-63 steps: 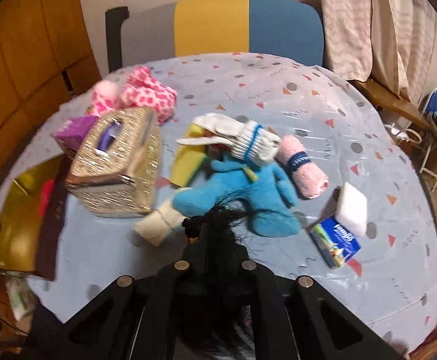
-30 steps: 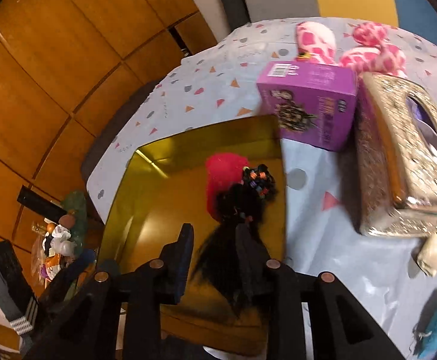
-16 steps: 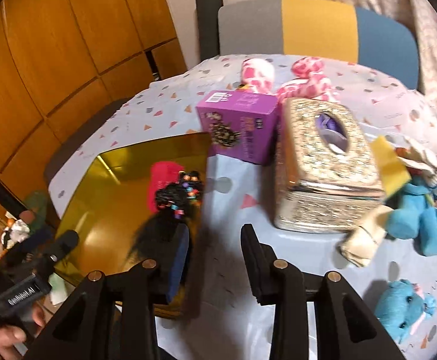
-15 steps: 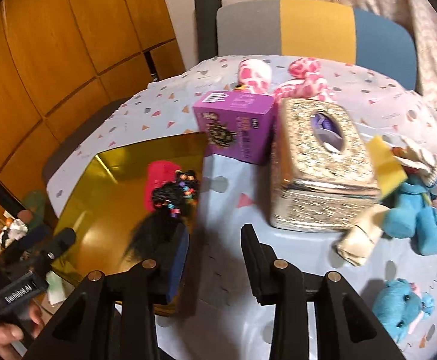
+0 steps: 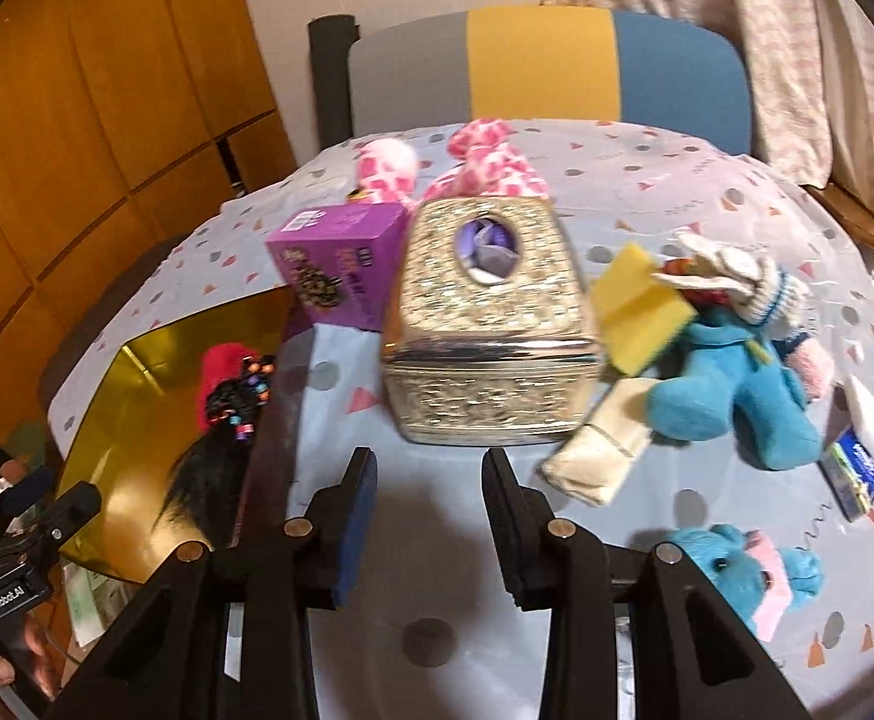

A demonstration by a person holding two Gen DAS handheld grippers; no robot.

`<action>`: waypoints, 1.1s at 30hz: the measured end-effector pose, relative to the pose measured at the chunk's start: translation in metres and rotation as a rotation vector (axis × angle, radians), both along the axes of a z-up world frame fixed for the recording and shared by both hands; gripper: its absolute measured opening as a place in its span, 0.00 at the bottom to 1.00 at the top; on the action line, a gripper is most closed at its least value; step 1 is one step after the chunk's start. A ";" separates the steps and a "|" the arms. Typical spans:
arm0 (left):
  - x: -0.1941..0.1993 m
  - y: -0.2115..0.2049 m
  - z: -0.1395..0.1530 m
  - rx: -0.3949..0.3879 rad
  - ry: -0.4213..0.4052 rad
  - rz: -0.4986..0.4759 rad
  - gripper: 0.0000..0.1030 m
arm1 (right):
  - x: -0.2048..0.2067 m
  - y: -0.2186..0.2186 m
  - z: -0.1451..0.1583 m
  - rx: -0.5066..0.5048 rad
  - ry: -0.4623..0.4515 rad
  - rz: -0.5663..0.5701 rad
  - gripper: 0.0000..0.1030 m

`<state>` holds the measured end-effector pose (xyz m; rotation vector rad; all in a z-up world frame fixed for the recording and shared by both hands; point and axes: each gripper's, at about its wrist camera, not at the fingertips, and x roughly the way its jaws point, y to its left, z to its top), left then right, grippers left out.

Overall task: Organize soft objects
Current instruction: 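Grasp the beige mesh roll with the left tool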

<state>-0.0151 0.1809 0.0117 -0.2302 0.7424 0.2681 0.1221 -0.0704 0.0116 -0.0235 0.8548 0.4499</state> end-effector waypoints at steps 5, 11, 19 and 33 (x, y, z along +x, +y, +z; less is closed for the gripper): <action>0.005 -0.010 -0.003 0.003 0.020 -0.032 0.93 | 0.001 -0.016 0.000 -0.018 -0.025 -0.034 0.40; 0.010 -0.025 -0.005 0.020 0.043 -0.076 0.93 | 0.008 -0.042 -0.001 -0.005 -0.023 -0.096 0.40; 0.017 -0.042 -0.003 -0.010 0.042 -0.150 0.93 | 0.024 -0.099 0.005 -0.027 -0.057 -0.223 0.40; 0.040 -0.106 0.002 0.025 0.070 -0.342 0.91 | 0.051 -0.232 -0.009 0.145 -0.026 -0.645 0.40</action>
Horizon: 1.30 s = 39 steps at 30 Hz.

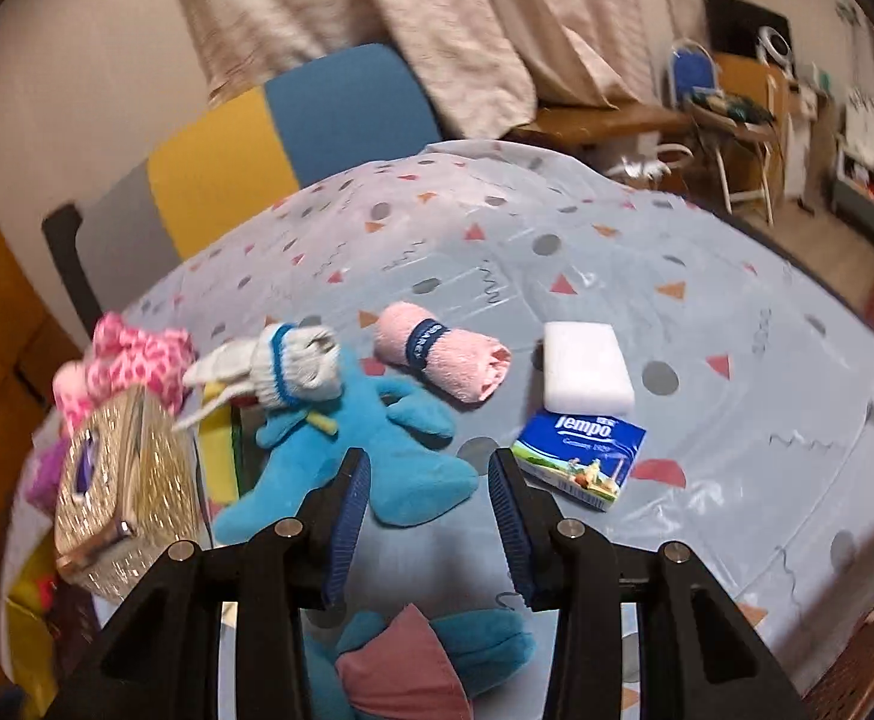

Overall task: Organize soft objects
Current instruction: 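Grasp the beige mesh roll with the left tool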

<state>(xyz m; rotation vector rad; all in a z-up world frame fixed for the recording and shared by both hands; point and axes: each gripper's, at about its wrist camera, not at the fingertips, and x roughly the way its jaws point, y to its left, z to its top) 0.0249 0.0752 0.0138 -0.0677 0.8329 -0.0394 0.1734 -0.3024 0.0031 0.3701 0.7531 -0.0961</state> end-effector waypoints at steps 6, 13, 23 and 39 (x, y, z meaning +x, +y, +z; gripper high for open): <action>0.026 -0.041 -0.013 0.031 0.051 -0.127 0.72 | -0.001 -0.004 -0.003 0.062 0.011 0.016 0.42; 0.074 -0.092 -0.036 -0.019 0.103 -0.240 0.67 | -0.001 -0.004 -0.005 0.106 0.018 0.035 0.42; 0.138 -0.143 -0.066 0.013 0.133 -0.270 0.67 | 0.002 -0.006 -0.009 0.164 0.038 0.056 0.42; 0.116 -0.128 -0.089 0.017 0.166 -0.273 0.42 | 0.004 -0.004 -0.013 0.168 0.055 0.059 0.42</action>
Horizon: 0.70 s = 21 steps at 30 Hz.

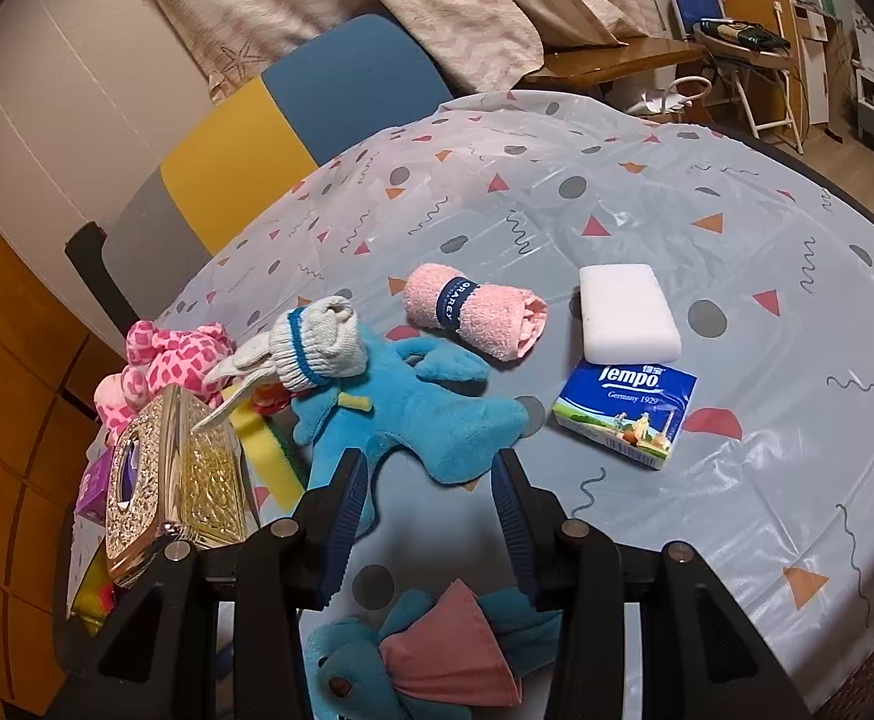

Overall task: Organize soft objects
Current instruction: 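Lift the beige mesh roll with the left tool while the right tool reaches toward the sponge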

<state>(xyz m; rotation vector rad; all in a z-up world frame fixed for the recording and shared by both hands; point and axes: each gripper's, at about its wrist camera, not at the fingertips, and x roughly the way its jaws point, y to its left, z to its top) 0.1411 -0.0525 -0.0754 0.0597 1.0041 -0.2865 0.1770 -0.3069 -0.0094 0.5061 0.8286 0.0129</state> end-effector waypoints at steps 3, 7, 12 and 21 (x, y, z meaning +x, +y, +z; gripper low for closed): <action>-0.024 0.013 0.001 -0.010 0.009 0.003 0.43 | 0.001 0.000 -0.001 -0.004 0.007 0.004 0.42; -0.051 0.023 0.001 -0.028 0.027 0.012 0.68 | 0.002 0.001 -0.003 -0.003 0.021 0.007 0.42; -0.070 0.028 0.009 -0.056 0.010 0.020 0.72 | 0.003 0.003 -0.006 -0.001 0.038 0.013 0.42; -0.034 0.016 0.008 -0.038 0.005 0.018 0.49 | 0.007 0.007 -0.014 0.010 0.081 0.043 0.42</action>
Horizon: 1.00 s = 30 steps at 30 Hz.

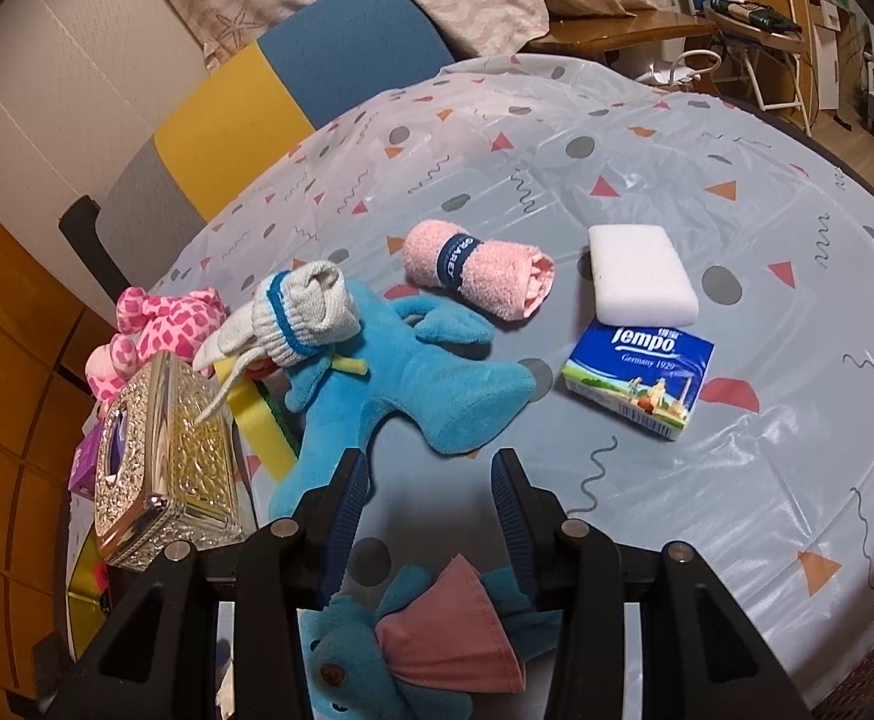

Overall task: Organize soft objects
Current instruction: 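Lift the beige mesh roll with the left tool while the right tool reaches toward the sponge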

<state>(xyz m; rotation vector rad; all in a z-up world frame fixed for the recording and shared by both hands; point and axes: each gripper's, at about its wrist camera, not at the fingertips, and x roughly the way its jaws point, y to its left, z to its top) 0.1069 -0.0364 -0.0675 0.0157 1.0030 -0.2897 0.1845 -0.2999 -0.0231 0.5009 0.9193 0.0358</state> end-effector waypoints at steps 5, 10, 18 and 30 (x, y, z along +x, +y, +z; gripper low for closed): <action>-0.005 -0.001 -0.012 0.074 -0.052 -0.024 0.44 | 0.002 0.006 -0.001 0.004 -0.003 0.036 0.42; -0.013 0.004 -0.015 0.066 -0.089 -0.026 0.44 | -0.001 0.030 0.007 -0.031 -0.052 0.150 0.42; -0.027 0.015 -0.016 0.033 -0.116 -0.029 0.44 | 0.018 0.080 0.008 -0.070 -0.064 0.360 0.39; -0.032 0.028 -0.018 -0.039 -0.132 -0.020 0.44 | 0.083 0.124 -0.009 -0.165 -0.029 0.428 0.33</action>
